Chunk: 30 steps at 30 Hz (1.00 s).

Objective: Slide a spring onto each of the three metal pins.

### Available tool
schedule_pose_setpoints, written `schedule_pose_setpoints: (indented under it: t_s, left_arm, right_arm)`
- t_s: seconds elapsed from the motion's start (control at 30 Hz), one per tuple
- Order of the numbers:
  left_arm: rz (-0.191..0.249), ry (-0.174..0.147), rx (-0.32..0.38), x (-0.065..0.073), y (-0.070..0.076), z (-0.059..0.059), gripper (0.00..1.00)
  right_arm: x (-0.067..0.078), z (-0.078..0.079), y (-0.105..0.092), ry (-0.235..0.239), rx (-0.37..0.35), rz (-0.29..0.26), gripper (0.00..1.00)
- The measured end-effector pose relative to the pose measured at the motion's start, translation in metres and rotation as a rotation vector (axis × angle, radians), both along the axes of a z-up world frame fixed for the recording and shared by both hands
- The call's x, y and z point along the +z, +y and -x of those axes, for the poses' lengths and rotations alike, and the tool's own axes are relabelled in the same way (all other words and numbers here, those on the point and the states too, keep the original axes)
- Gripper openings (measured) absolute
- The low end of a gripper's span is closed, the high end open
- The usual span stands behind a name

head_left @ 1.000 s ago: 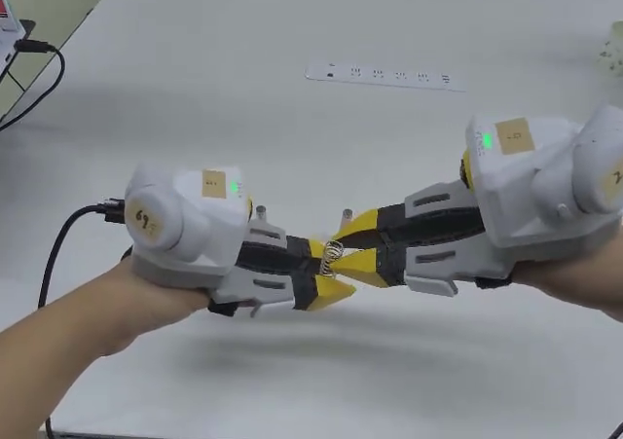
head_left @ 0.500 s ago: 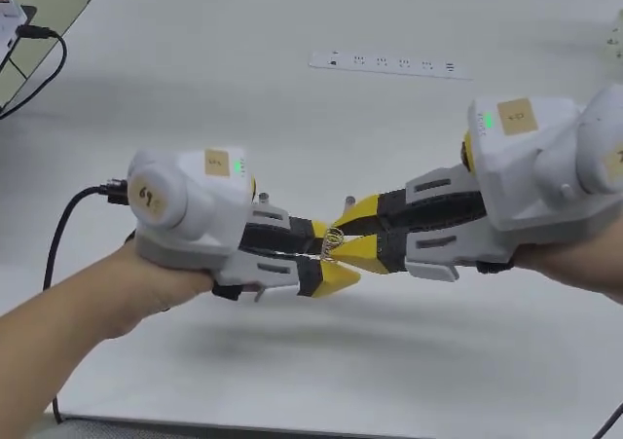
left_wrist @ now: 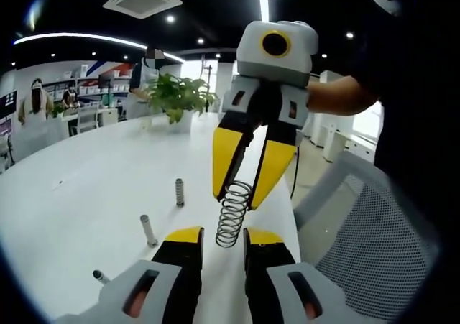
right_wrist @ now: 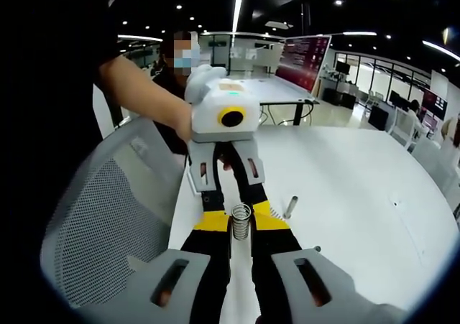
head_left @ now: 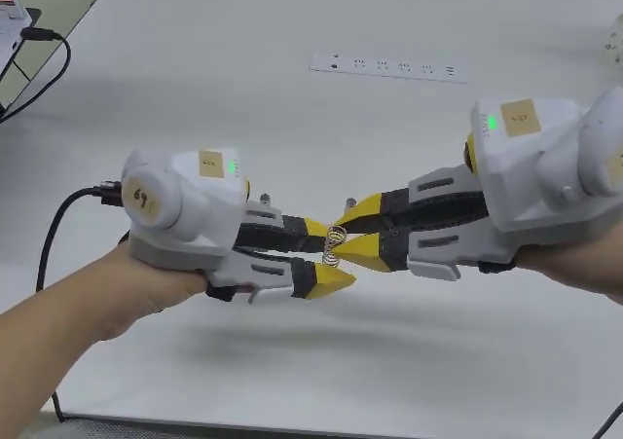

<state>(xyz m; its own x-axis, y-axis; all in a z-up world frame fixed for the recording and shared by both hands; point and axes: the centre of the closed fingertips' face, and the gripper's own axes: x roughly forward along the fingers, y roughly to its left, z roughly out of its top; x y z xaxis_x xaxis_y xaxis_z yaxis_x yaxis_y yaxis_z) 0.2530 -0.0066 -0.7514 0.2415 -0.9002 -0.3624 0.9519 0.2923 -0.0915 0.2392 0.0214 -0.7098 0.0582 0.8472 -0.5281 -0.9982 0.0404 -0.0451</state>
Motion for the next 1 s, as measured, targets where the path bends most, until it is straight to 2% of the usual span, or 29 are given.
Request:
schedule_pose_setpoints:
  t_s: [0.1,0.3,0.43,0.73,0.87,0.93,1.0]
  left_arm:
    - [-0.011,-0.001,0.007,-0.002,0.006,0.001,0.17]
    - [-0.012,-0.003,0.041,-0.004,0.017,-0.001,0.27]
    - [-0.027,-0.009,0.063,-0.006,0.027,-0.002,0.33]
    - [-0.015,-0.021,0.123,-0.001,0.044,-0.007,0.48]
    - [-0.013,-0.03,0.154,0.001,0.053,-0.011,0.51]
    - [-0.012,-0.031,0.173,0.001,0.059,-0.013,0.55]
    - [-0.022,-0.051,0.206,0.001,0.065,-0.017,0.66]
  right_arm:
    - [0.0,-0.001,0.0,-0.003,-0.006,-0.002,0.07]
    - [0.0,-0.005,-0.002,-0.01,-0.018,-0.001,0.07]
    - [-0.002,-0.008,-0.005,-0.02,-0.03,0.008,0.07]
    - [-0.002,-0.015,-0.007,-0.034,-0.045,0.006,0.07]
    - [-0.002,-0.018,-0.009,-0.039,-0.053,0.01,0.07]
    - [-0.002,-0.019,-0.009,-0.042,-0.055,0.012,0.07]
    - [-0.003,-0.02,-0.01,-0.043,-0.057,0.014,0.07]
